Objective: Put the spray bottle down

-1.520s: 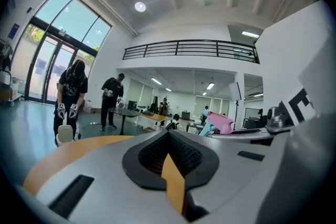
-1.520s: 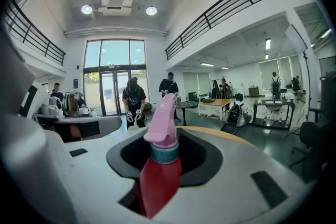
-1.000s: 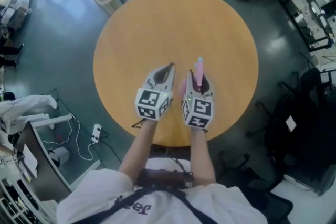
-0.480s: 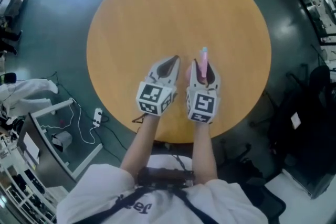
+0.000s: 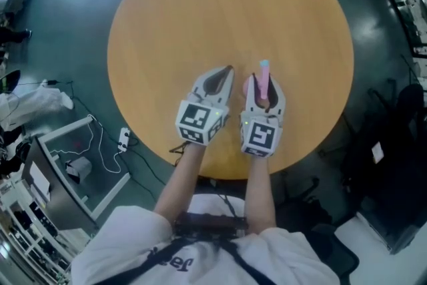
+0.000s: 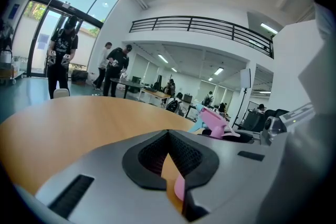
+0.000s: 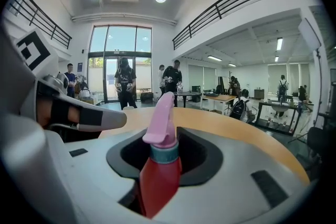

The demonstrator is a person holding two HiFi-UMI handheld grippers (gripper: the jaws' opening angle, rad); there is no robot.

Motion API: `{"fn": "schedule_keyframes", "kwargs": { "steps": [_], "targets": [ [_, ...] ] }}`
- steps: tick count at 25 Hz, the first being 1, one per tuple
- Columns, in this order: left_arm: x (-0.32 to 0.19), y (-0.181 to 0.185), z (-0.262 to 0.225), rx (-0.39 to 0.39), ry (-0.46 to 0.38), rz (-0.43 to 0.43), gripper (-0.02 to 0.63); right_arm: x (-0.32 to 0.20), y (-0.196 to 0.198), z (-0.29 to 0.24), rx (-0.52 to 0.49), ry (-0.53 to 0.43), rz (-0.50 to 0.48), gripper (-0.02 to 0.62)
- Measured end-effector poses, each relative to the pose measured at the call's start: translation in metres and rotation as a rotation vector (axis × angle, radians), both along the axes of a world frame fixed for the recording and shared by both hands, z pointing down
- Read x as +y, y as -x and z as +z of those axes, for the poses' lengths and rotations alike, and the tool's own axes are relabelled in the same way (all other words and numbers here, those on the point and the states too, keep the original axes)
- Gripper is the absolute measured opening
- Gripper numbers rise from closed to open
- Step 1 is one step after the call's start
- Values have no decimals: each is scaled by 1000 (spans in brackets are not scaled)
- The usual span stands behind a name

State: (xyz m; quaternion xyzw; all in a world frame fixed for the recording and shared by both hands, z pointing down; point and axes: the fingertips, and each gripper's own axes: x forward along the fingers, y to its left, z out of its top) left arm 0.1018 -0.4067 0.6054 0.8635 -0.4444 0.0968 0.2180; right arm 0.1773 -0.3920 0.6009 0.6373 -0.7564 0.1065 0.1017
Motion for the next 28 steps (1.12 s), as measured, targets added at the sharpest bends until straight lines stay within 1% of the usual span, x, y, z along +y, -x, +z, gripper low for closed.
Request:
{"fn": "schedule_keyframes", "kwargs": {
  "steps": [7, 15, 17, 20, 21, 23, 24, 26, 28],
  "targets": [
    [8, 7, 3, -3, 3, 2, 9, 12, 3, 5, 9, -41, 10, 161],
    [25, 4, 1, -5, -6, 24, 9, 25, -1, 14, 8, -66, 44, 163],
    [29, 5, -1, -3, -9, 30, 9, 26, 1, 15, -2, -60, 43, 164],
    [36, 6, -8, -2, -23, 39, 9, 24, 2, 12, -33, -13, 52, 164],
    [38, 6, -11, -1, -28, 41, 9, 22, 1, 10, -45, -6, 54, 172],
    [44, 5, -17, 4, -36, 46, 9, 22, -4, 7, -55, -6, 59, 243],
    [48, 3, -21, 6, -41, 49, 9, 24, -8, 5, -54, -11, 64, 263],
    [56, 3, -31, 9, -59, 58, 9, 31, -14, -1, -50, -24, 74, 279],
    [62, 7, -42, 13, -85, 62, 9, 39, -14, -10, -48, -41, 81, 282]
  ]
}}
